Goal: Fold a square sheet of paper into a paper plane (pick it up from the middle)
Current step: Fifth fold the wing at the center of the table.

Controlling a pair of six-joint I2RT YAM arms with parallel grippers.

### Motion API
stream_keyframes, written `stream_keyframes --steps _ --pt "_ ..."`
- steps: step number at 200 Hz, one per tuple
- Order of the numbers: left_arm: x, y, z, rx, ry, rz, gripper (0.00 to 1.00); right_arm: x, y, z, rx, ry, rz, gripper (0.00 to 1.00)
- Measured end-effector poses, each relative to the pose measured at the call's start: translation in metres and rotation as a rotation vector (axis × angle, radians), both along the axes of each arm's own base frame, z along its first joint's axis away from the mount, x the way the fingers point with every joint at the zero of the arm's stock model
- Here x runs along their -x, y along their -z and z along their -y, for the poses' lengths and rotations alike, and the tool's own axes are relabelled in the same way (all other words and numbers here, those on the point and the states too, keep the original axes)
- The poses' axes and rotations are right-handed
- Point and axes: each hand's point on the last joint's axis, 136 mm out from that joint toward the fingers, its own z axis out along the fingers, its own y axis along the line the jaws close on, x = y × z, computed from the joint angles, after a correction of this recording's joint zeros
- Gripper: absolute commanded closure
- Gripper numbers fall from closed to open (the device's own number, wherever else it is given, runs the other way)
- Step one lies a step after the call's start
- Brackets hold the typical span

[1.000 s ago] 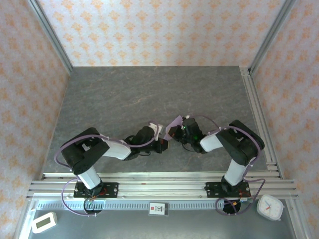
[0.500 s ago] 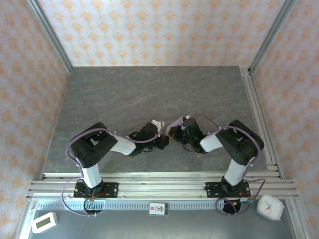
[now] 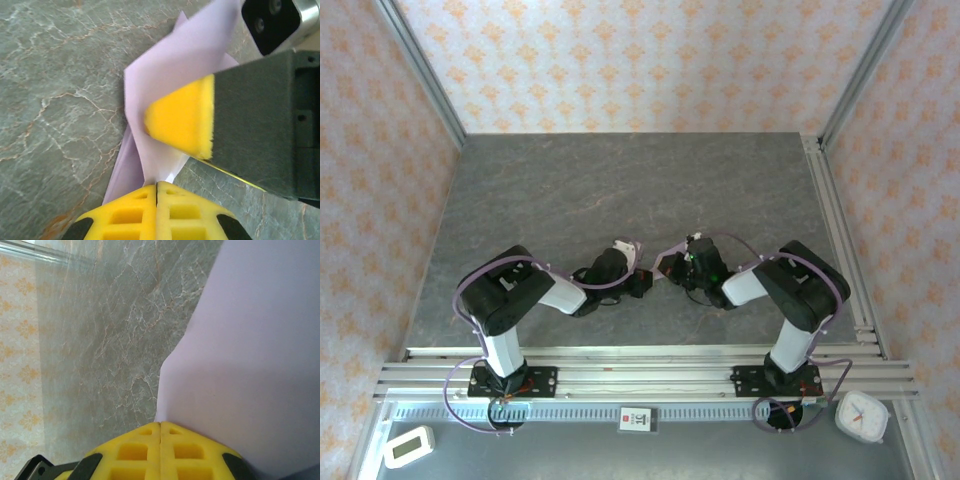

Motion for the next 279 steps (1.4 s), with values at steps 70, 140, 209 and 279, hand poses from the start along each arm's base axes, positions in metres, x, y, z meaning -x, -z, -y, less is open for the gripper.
stream_keyframes --steps 70,140,209,279 --pt "-0.01 0.001 0.002 0.069 -0.044 -0.008 1.0 -0.004 0.002 0.042 0.041 0.079 -0.05 0.99" --pt "-0.013 0.005 0.003 0.077 -0.054 -0.013 1.0 -0.01 0.005 0.081 0.087 0.192 -0.1 1.0" --pt "-0.016 0.005 0.004 0.085 -0.061 -0.012 1.0 -0.013 0.007 0.116 0.087 0.301 -0.127 1.0" --pt "-0.017 0.005 0.001 0.107 -0.088 -0.022 1.0 -0.023 0.008 0.125 0.016 0.397 -0.217 0.98"
